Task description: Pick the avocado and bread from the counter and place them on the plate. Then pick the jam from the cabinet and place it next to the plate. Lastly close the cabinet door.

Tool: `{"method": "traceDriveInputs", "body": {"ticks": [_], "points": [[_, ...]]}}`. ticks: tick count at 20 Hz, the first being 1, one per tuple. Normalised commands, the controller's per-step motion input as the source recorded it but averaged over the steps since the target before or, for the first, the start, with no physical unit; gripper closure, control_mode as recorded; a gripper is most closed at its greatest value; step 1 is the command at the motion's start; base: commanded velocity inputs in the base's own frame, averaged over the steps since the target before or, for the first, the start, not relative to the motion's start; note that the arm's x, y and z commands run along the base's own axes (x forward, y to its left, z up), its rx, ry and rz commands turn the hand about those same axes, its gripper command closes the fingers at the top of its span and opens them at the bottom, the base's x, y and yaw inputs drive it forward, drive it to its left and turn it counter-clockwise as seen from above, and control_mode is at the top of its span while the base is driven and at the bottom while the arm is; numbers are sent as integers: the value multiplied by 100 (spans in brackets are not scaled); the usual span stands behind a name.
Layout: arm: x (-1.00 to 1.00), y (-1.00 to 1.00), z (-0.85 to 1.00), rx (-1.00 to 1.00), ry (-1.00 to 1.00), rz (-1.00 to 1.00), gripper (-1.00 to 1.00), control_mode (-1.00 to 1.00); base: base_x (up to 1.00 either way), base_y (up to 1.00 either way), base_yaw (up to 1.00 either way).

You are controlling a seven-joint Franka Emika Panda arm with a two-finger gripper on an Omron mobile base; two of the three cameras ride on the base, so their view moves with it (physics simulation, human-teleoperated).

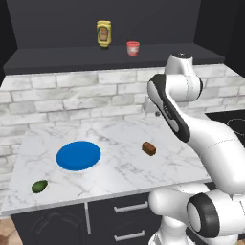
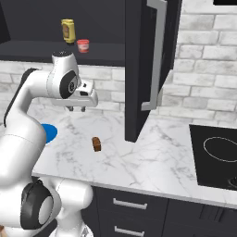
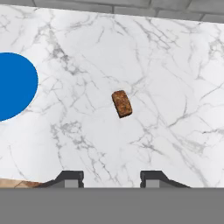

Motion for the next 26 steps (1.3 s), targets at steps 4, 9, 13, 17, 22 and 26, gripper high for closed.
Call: {"method": "traceDriveInputs", "body": {"ticks": [4, 9, 13, 17, 22, 26], "points": [[-2, 0, 0, 0, -2, 0, -100, -100, 0, 0, 0], [-9, 0, -3, 0, -1, 0, -100, -100, 0, 0, 0], [-17, 0, -14, 0, 0, 0, -100, -100, 0, 0, 0], [-17, 0, -18, 0, 0, 0, -100, -100, 0, 0, 0], [-1, 0, -22, 0, 4, 0, -100, -100, 0, 0, 0], [0, 0, -26, 0, 7, 4, -100, -100, 0, 0, 0]]}}
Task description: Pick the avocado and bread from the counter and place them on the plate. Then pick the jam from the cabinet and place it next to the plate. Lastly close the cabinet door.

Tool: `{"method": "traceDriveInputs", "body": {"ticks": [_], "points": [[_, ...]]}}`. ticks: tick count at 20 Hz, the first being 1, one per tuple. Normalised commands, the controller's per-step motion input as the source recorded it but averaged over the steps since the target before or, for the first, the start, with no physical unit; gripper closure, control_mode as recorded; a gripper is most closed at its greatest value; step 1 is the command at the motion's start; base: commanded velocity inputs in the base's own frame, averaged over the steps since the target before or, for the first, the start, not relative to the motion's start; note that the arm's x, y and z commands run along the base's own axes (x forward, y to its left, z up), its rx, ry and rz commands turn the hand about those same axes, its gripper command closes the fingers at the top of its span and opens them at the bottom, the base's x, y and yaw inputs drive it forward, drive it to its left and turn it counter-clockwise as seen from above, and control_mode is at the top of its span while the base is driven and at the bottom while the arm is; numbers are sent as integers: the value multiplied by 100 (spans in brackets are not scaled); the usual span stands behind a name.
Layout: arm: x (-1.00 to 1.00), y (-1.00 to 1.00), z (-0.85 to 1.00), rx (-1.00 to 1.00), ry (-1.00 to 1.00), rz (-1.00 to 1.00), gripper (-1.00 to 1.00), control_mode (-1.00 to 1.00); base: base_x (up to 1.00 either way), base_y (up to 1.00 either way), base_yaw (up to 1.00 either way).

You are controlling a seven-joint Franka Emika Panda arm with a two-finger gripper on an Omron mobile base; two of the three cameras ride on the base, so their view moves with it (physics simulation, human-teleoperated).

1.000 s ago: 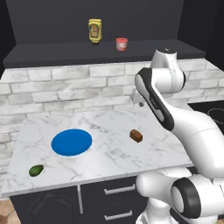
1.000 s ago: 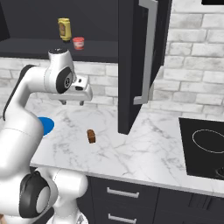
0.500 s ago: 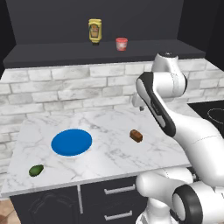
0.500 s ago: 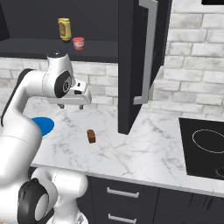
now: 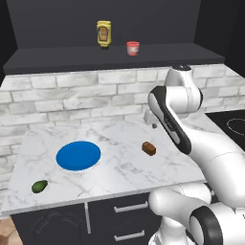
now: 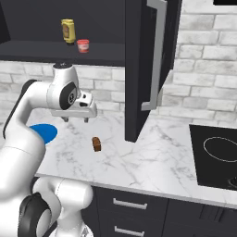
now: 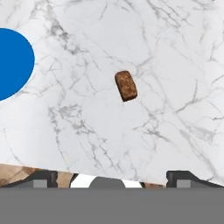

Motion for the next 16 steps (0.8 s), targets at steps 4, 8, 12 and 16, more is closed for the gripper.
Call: {"method": "traceDriveInputs", "body": {"ticks": [4, 8, 12, 16], "points": [[0, 0, -28, 0, 8, 3, -100, -100, 0, 0, 0], [0, -1, -29, 0, 9, 4, -100, -100, 0, 0, 0], [0, -3, -27, 0, 8, 4, -100, -100, 0, 0, 0], [1, -15, -27, 0, 4, 6, -100, -100, 0, 0, 0]]}}
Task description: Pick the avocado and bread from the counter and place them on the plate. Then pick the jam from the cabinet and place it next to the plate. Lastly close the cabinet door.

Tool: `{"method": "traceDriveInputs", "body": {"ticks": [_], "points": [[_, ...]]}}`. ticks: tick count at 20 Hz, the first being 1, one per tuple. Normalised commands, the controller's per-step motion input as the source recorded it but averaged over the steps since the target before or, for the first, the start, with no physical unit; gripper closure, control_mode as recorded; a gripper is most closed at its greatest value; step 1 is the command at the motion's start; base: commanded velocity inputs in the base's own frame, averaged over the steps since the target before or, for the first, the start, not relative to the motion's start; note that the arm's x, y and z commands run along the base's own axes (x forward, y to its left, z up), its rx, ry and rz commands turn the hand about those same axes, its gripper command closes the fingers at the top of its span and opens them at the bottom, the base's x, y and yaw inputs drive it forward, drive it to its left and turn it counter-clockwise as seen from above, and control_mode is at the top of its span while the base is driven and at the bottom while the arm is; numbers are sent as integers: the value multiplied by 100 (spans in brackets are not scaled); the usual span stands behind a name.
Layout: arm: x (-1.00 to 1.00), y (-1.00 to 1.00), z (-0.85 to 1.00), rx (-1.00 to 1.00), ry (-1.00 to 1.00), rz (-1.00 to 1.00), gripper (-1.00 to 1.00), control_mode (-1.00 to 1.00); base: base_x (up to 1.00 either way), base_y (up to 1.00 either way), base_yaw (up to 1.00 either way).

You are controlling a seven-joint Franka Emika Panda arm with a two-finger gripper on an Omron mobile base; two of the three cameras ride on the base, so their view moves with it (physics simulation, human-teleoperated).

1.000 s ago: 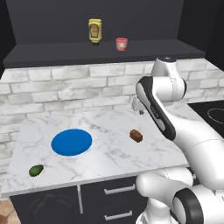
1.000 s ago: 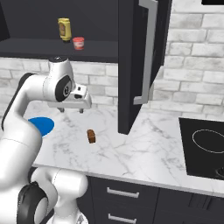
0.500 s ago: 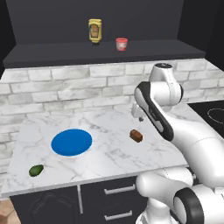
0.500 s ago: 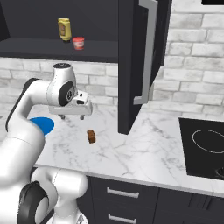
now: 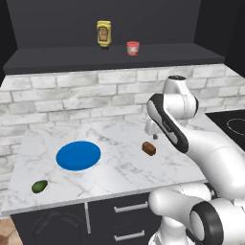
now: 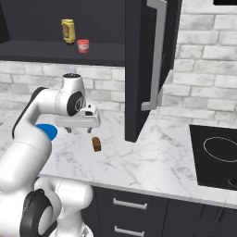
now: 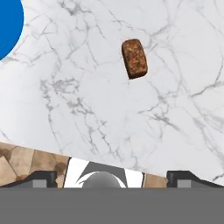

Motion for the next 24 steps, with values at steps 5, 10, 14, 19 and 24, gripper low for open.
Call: {"method": "traceDriveInputs", "body": {"ticks": [5, 10, 14, 19, 24], "points": [[8, -12, -26, 0, 3, 5, -100, -100, 0, 0, 0], [11, -2, -23, 0, 1, 5, -100, -100, 0, 0, 0], [15, 0, -19, 0, 0, 7, -100, -100, 0, 0, 0], [15, 0, -14, 0, 0, 5, -100, -100, 0, 0, 0], [20, 0, -18, 0, 1, 4, -100, -100, 0, 0, 0]]}}
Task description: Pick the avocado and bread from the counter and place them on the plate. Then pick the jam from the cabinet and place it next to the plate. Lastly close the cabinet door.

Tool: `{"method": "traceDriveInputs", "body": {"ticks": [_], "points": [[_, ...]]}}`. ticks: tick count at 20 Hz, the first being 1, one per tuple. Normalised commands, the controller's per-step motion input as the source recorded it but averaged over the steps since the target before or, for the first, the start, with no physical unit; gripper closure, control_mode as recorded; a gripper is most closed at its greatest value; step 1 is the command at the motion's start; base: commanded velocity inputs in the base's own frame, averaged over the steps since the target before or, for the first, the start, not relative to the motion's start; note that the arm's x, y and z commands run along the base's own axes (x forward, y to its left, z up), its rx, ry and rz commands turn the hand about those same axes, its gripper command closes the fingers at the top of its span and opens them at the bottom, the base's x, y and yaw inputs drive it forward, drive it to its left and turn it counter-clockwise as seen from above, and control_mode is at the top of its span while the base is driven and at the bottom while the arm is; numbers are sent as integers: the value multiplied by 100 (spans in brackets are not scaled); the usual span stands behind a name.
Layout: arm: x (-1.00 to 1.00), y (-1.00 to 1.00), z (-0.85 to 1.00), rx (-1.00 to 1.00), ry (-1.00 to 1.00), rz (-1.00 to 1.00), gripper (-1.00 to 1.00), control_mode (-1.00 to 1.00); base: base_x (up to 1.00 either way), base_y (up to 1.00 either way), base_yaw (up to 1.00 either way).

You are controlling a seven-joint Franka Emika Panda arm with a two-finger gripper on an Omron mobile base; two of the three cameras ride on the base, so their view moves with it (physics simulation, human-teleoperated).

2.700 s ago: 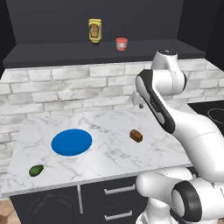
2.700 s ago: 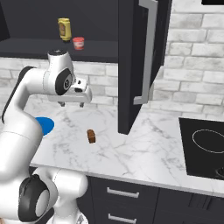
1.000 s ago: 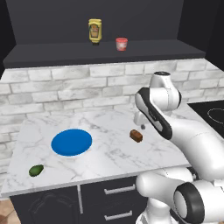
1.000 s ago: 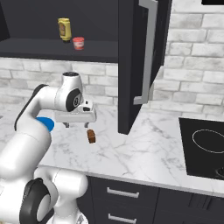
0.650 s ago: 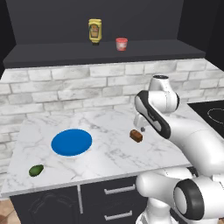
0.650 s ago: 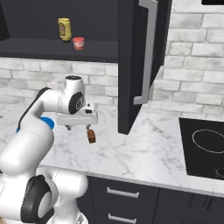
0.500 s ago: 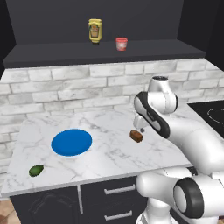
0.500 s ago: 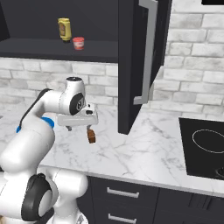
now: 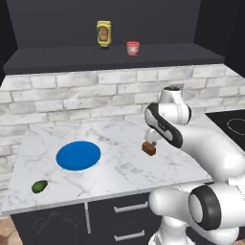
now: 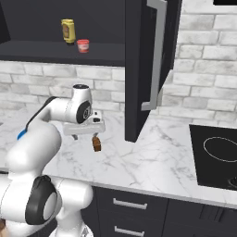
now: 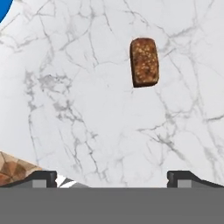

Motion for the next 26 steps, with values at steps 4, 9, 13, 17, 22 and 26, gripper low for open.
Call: {"method": "traceDriveInputs", "body": {"ticks": [4, 9, 13, 17, 22, 26], "points": [[21, 0, -22, 0, 3, 3, -100, -100, 0, 0, 0], [24, 0, -21, 0, 2, 2, -100, -100, 0, 0, 0], [24, 0, -22, 0, 1, 1, -100, -100, 0, 0, 0], [25, 0, -19, 0, 7, 2, -100, -100, 0, 0, 0], [23, 0, -22, 0, 6, 2, -100, -100, 0, 0, 0], [26, 0, -18, 0, 5, 2, -100, -100, 0, 0, 0]]}}
